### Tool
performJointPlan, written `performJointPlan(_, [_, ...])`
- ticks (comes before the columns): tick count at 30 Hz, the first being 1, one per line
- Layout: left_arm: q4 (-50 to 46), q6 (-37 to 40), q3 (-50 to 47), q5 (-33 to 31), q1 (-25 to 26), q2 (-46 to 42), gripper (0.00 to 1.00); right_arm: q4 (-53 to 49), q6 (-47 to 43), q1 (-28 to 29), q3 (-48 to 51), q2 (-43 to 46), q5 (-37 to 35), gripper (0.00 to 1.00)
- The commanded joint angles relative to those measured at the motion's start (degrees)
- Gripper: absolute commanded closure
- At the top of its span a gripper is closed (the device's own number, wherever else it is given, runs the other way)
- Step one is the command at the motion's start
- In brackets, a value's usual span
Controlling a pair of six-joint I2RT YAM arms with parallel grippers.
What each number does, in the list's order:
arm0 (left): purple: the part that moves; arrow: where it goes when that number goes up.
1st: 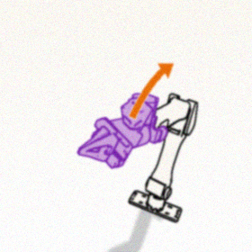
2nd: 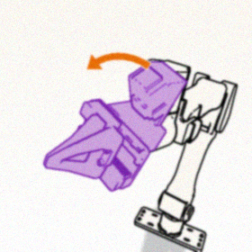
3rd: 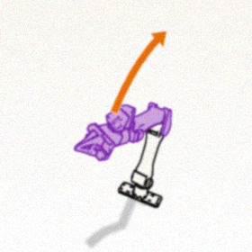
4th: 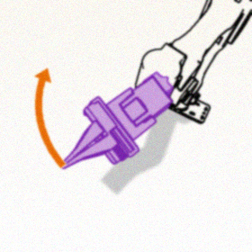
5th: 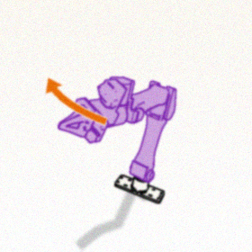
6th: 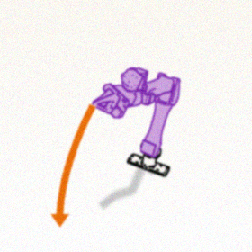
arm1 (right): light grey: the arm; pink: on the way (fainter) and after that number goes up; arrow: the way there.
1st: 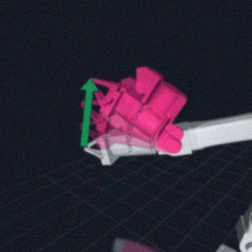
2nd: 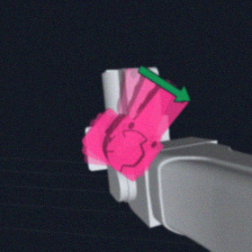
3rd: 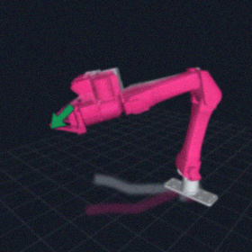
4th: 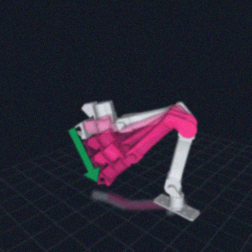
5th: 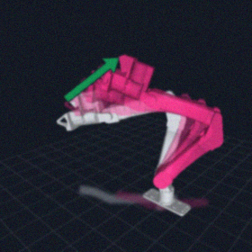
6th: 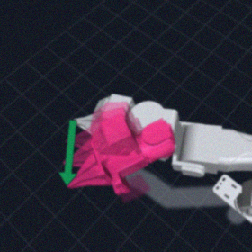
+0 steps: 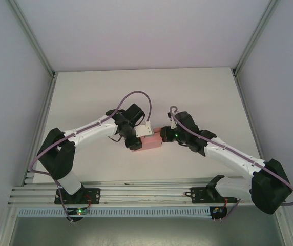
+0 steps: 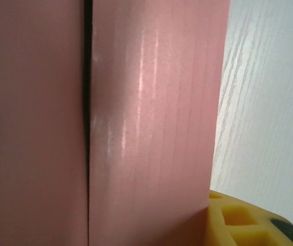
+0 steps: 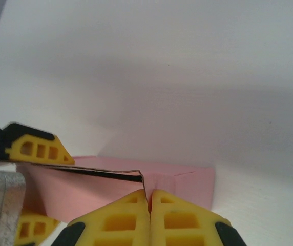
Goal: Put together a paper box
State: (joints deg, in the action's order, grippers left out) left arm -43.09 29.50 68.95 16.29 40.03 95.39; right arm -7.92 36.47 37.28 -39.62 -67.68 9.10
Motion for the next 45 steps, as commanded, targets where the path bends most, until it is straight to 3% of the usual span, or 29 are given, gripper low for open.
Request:
performJointPlan(1, [0.4, 0.4, -0.5, 0.3, 0.0, 3.1, 0.66, 8.5, 8.4, 3.2, 0.6, 0.3, 8.8, 1.00])
performJointPlan(9, [0.8, 0.8, 0.0, 0.5, 0.0, 3.6, 0.66, 11.4, 9.5, 3.5, 2.2, 0.4, 11.3, 1.00])
performJointPlan(17, [0.9, 1.4, -0.4, 0.4, -0.1, 3.6, 0.66, 4.7, -13.3, 3.3, 6.8, 1.3, 2.4, 1.00])
performJointPlan(20, [0.7, 1.3, -0.2, 0.1, -0.2, 4.0, 0.66, 9.0, -19.0, 3.5, 10.7, 3.7, 5.0, 1.00])
performJointPlan(31, [1.1, 0.5, 1.2, 2.0, -0.4, 3.9, 0.63, 22.9, -22.7, 5.9, 19.6, 4.3, 6.6, 1.00])
performJointPlan(36, [1.0, -0.7, 1.9, 1.9, -0.4, 3.9, 0.62, 22.7, -23.2, 8.1, 20.7, 3.0, -0.5, 1.00])
performJointPlan(39, [1.2, -1.7, 2.2, 2.2, -0.3, 3.1, 0.57, 22.5, -22.1, 8.4, 21.1, 3.3, -2.3, 1.00])
performJointPlan(42, [1.5, -2.8, 2.4, 2.1, -0.3, 2.0, 0.42, 21.5, -21.2, 9.3, 20.7, 3.5, -4.7, 1.00])
performJointPlan(44, [1.4, -4.0, 2.8, 2.2, -0.3, 1.3, 0.23, 19.5, -19.8, 9.8, 19.6, 3.5, -7.4, 1.00])
performJointPlan(45, [1.4, -4.5, 3.1, 2.3, -0.3, 0.8, 0.06, 18.6, -18.8, 10.1, 18.9, 3.5, -9.0, 1.00])
